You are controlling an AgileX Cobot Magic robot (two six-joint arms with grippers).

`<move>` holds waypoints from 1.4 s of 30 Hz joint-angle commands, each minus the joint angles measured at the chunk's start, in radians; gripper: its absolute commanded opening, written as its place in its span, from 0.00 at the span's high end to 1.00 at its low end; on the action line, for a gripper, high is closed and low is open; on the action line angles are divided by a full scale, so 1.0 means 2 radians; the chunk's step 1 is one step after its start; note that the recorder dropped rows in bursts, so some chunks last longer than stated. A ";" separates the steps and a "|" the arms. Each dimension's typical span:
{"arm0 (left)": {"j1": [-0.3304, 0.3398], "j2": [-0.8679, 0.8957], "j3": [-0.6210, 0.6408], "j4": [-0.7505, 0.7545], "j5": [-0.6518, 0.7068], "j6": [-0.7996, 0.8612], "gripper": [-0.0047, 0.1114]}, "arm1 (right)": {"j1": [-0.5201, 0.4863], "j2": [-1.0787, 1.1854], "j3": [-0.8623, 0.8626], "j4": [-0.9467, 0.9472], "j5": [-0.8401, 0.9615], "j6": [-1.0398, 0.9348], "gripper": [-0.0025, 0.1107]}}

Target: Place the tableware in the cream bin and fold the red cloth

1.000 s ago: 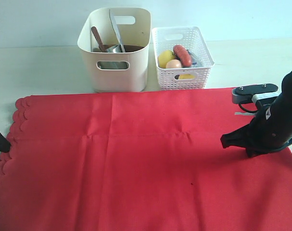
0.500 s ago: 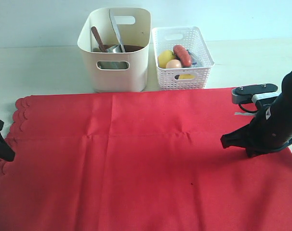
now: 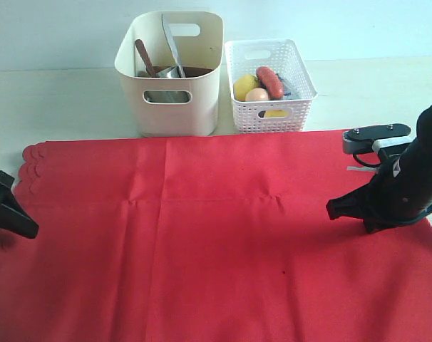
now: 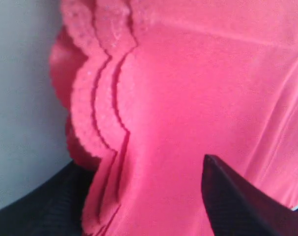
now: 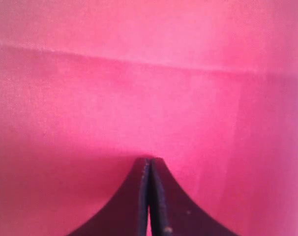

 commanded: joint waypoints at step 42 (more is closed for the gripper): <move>-0.079 -0.139 0.003 0.040 0.025 -0.011 0.95 | -0.002 0.008 0.001 0.272 -0.001 -0.231 0.98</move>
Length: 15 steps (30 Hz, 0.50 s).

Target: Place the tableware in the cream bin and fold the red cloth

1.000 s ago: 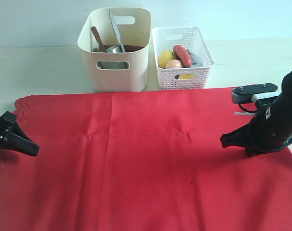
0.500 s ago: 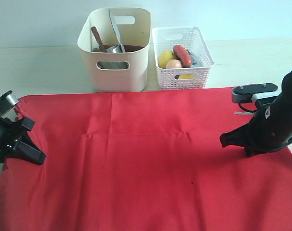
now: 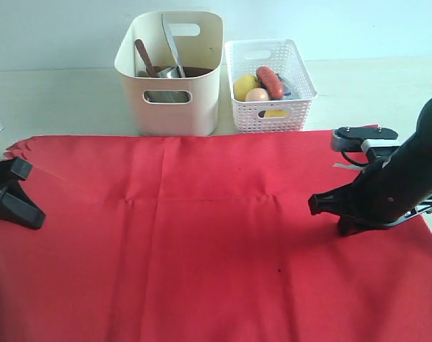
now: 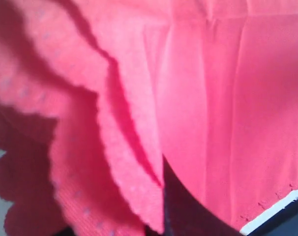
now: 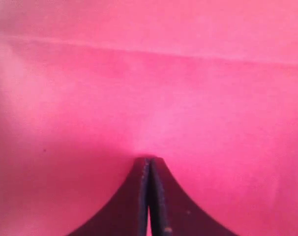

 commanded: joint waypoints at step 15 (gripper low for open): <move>-0.109 -0.101 -0.179 0.041 0.129 -0.128 0.95 | 0.070 0.004 0.001 0.058 -0.020 -0.066 0.98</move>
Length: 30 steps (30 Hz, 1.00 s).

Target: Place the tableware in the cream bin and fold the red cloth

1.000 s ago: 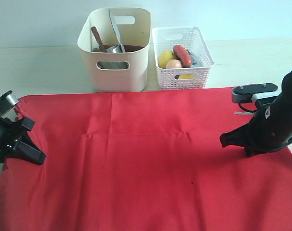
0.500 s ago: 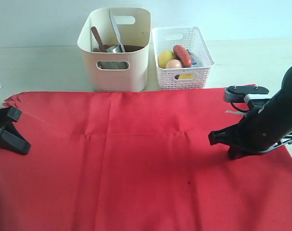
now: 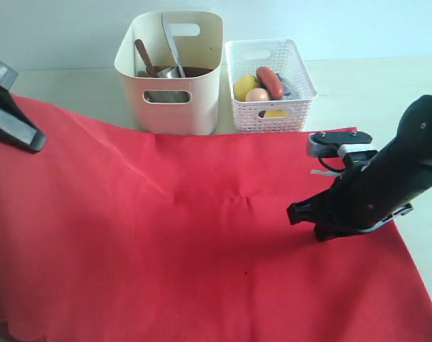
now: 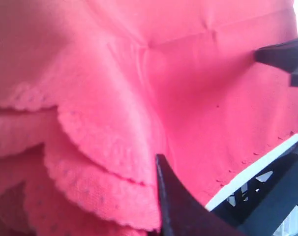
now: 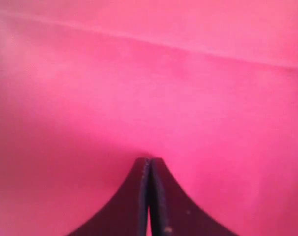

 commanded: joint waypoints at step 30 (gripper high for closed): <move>-0.364 0.291 -0.446 -0.018 0.003 -0.209 0.95 | -0.081 -0.131 -0.037 -0.231 0.111 0.157 0.98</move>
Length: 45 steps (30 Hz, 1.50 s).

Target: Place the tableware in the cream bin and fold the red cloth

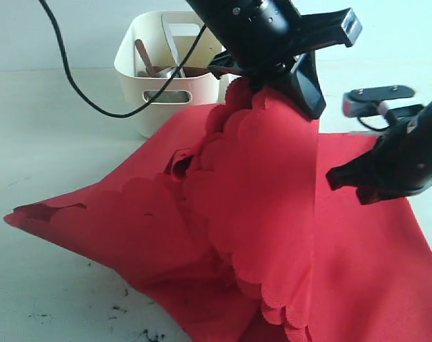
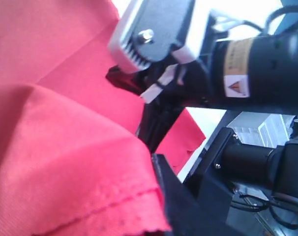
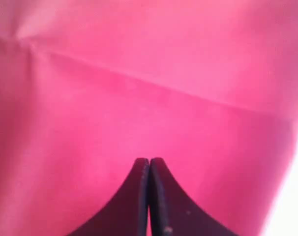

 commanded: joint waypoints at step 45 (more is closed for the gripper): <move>-0.020 0.110 -0.245 -0.132 -0.001 0.061 0.31 | -0.124 0.036 -0.018 -0.286 0.027 0.246 0.98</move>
